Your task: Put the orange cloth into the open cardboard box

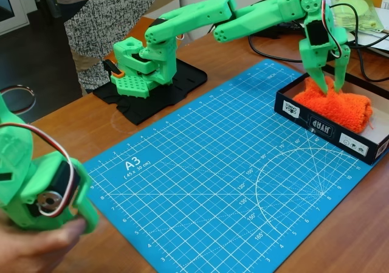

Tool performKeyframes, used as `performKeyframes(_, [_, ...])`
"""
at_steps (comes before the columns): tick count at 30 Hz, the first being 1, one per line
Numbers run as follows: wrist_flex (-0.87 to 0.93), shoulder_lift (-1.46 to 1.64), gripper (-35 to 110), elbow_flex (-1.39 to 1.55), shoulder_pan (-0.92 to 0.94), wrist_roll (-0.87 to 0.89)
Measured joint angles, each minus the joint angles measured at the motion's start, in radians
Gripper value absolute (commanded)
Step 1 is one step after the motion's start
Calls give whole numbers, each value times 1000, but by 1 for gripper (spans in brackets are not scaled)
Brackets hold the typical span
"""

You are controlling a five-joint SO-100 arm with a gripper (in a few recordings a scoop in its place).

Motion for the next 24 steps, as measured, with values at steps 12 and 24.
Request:
performKeyframes(12, [3, 500, 11, 371, 31, 84])
performKeyframes(24, [-383, 1706, 5, 1624, 365, 37])
